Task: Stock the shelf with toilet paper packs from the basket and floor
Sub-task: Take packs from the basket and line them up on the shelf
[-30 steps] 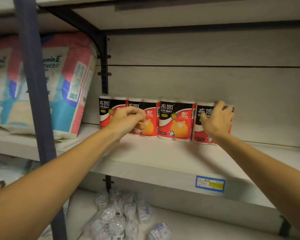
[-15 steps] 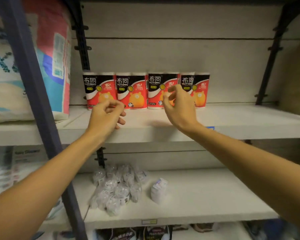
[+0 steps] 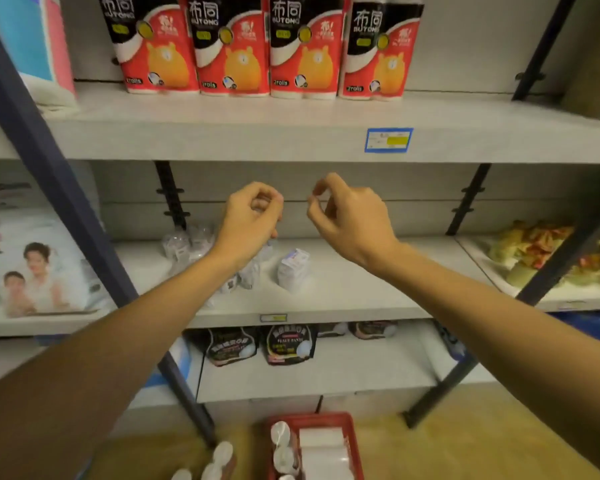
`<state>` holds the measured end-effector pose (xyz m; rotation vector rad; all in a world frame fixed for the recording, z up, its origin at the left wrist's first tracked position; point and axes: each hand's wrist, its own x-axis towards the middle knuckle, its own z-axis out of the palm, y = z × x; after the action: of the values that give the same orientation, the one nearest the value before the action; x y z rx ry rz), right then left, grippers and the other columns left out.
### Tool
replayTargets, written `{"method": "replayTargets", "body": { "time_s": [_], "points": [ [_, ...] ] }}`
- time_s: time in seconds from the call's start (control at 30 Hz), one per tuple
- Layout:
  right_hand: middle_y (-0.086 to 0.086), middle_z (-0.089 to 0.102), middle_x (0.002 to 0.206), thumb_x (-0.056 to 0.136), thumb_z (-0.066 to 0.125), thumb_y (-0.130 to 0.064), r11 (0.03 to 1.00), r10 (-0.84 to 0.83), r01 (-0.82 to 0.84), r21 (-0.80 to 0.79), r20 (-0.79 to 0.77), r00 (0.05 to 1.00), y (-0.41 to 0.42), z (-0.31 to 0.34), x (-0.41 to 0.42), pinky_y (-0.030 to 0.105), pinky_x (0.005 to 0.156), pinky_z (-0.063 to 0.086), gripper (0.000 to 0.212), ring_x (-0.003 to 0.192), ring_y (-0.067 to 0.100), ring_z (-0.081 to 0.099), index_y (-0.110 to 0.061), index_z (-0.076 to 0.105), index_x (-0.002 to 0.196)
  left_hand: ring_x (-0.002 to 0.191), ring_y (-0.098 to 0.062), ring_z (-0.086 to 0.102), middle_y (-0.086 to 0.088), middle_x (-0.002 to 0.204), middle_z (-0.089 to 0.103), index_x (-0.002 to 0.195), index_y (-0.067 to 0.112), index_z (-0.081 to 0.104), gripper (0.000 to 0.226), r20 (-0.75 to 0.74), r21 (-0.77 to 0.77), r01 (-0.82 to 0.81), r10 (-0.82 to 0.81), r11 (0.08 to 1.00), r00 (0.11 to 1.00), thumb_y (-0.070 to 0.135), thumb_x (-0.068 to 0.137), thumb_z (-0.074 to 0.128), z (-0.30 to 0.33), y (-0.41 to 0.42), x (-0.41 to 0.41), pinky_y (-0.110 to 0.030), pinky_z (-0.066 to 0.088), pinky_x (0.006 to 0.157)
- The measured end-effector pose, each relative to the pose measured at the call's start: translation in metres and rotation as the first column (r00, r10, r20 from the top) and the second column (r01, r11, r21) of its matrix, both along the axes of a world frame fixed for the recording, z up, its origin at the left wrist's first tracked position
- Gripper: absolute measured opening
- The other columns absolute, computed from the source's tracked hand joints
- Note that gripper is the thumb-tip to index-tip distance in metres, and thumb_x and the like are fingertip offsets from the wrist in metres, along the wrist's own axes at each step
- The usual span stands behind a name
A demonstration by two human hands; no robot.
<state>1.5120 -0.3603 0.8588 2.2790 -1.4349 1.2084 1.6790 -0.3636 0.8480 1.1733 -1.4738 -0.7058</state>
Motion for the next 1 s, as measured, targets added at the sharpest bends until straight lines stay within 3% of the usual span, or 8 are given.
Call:
{"method": "replayTargets", "body": {
  "time_s": [0.2,0.33,0.57,0.7,0.9,1.0],
  "points": [
    [-0.001,0.068,0.065,0.092,0.057,-0.037,0.976,-0.018,0.0,0.22,0.078,0.997,0.014,-0.085,-0.053,0.029,0.057,0.039,0.028,0.063,0.026,0.062,-0.014,0.06,0.107,0.049,-0.004,0.057,-0.003,0.074,0.064,0.089,0.014,0.061,0.008,0.041,0.181,-0.033,0.026,0.983,0.999,0.018,0.094,0.055,-0.087,0.026,-0.046,-0.015,0.042,0.044],
    [-0.001,0.068,0.067,0.093,0.054,-0.038,0.921,0.011,-0.03,0.389,0.052,0.999,0.028,-0.164,-0.077,0.036,0.063,0.051,0.03,0.065,0.023,0.063,-0.014,0.057,0.112,0.054,-0.016,0.062,-0.003,0.073,0.067,0.088,0.015,0.063,0.011,0.124,0.291,-0.081,0.046,0.953,0.991,0.023,0.092,0.057,-0.162,0.047,-0.062,-0.026,0.053,0.055],
    [0.002,0.068,0.07,0.095,0.055,-0.033,0.818,-0.029,0.033,0.574,-0.015,0.999,0.067,-0.294,-0.123,0.035,0.061,0.05,0.03,0.066,0.024,0.062,-0.013,0.054,0.117,0.052,-0.01,0.061,-0.012,0.075,0.068,0.094,0.009,0.063,0.01,0.211,0.447,-0.071,-0.028,0.892,0.977,0.016,0.093,0.056,-0.287,0.073,-0.071,-0.02,0.047,0.046],
    [0.0,0.067,0.074,0.096,0.053,-0.036,0.727,-0.054,0.104,0.679,-0.094,0.994,0.092,-0.373,-0.14,0.032,0.062,0.049,0.034,0.071,0.022,0.063,-0.017,0.048,0.123,0.069,-0.016,0.065,-0.002,0.077,0.067,0.094,0.017,0.063,0.009,0.251,0.538,-0.068,-0.083,0.84,0.965,0.023,0.091,0.058,-0.363,0.092,-0.069,-0.031,0.055,0.063],
    [0.0,0.067,0.084,0.095,0.05,-0.044,0.633,-0.06,0.207,0.746,-0.219,0.974,0.126,-0.508,-0.144,0.037,0.065,0.055,0.04,0.075,0.024,0.064,-0.023,0.038,0.128,0.06,-0.006,0.061,0.004,0.077,0.066,0.092,0.021,0.06,0.006,0.313,0.561,0.009,-0.222,0.828,0.923,0.016,0.092,0.057,-0.481,0.108,-0.057,-0.011,0.042,0.053],
    [0.004,0.068,0.09,0.096,0.051,-0.042,0.634,-0.052,0.209,0.744,-0.228,0.972,0.134,-0.575,-0.141,0.035,0.065,0.052,0.042,0.079,0.026,0.064,-0.02,0.039,0.129,0.064,-0.004,0.06,0.008,0.073,0.063,0.088,0.021,0.059,0.005,0.367,0.537,0.027,-0.262,0.843,0.893,0.017,0.092,0.059,-0.547,0.105,-0.048,-0.013,0.046,0.056]
  ]
}}
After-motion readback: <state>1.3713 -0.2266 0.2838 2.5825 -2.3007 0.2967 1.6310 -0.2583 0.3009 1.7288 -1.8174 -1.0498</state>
